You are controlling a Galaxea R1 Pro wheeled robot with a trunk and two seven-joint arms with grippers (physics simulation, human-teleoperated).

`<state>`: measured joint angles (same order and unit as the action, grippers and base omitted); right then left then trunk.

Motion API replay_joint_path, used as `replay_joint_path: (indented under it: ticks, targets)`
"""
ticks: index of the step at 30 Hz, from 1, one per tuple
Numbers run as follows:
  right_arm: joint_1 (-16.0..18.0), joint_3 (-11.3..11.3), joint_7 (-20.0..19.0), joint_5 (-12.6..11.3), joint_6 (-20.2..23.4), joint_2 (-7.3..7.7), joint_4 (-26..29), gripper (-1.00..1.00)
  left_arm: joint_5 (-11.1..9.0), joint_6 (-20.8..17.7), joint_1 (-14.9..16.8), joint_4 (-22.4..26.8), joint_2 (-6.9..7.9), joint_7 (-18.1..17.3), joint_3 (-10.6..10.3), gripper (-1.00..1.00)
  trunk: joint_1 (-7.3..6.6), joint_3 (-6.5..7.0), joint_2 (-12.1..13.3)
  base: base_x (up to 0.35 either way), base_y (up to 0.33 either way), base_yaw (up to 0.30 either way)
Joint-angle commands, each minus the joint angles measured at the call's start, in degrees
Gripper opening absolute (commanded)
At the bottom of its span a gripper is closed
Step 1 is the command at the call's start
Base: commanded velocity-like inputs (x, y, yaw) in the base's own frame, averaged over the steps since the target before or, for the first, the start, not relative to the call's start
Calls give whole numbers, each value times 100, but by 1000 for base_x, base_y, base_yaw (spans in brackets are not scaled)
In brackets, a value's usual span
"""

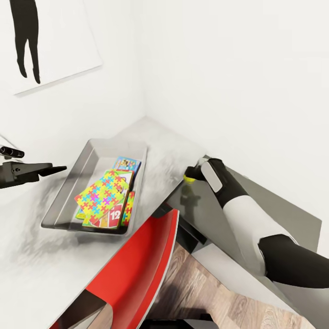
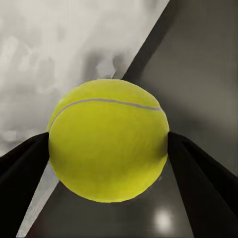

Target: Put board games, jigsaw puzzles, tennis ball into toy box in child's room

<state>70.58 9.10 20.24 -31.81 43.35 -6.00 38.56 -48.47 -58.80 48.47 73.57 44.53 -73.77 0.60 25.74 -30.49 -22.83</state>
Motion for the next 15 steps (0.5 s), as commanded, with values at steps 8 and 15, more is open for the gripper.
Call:
replay_joint_path:
  ticks: [8,15]
  targets:
    - [-60,2,88,-60,793,4,1152,-100,-41,-29,-2,-70,51,-20,-16,100,4,68,-9,0,0,0]
    - [-103,-45,103,-81,1523,8,2359,-100,-40,-26,-4,-453,88,-67,-8,100,4,134,-9,0,0,0]
